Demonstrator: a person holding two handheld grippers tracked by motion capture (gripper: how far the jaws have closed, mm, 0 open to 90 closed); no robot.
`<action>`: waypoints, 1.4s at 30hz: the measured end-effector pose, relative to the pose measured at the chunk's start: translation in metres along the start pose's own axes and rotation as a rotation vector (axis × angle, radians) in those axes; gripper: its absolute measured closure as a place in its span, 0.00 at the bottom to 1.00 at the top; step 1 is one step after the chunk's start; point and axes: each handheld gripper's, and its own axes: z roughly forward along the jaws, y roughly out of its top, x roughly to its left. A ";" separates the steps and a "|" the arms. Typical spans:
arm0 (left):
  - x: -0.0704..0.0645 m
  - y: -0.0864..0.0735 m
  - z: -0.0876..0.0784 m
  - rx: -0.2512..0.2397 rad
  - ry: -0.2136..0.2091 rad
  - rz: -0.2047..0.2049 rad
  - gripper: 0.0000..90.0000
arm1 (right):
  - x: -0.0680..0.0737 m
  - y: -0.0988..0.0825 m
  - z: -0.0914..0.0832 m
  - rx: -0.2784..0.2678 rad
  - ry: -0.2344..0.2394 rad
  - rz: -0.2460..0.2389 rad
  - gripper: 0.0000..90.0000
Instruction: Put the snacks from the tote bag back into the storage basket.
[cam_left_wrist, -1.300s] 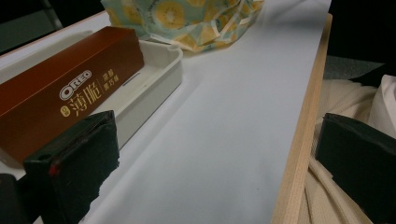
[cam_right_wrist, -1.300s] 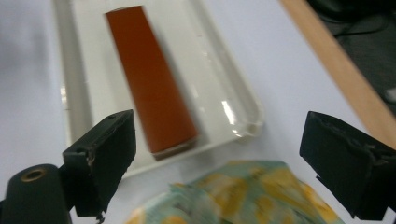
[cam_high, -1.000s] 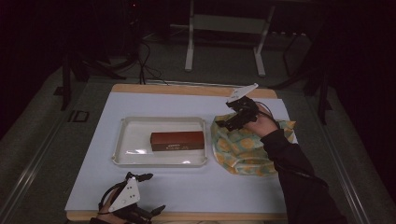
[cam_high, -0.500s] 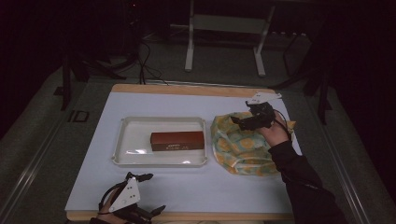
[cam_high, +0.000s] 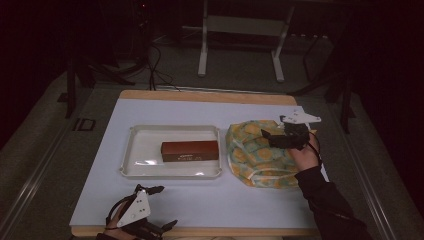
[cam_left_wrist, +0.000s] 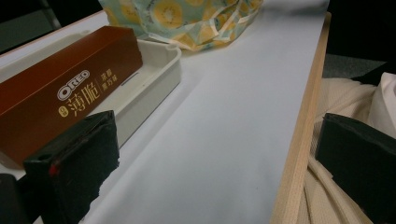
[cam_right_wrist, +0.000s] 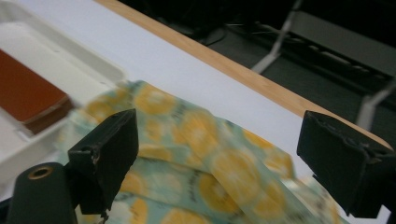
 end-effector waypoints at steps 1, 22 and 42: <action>0.000 0.000 0.000 0.000 0.000 0.000 0.00 | -0.001 -0.004 -0.002 -0.005 -0.009 0.002 0.14; 0.000 0.000 0.001 0.005 0.001 0.004 0.00 | -0.002 -0.066 -0.048 -0.080 -0.125 0.136 0.15; -0.001 0.000 0.001 0.011 -0.001 0.012 0.00 | 0.009 -0.098 -0.066 -0.052 -0.149 0.114 0.15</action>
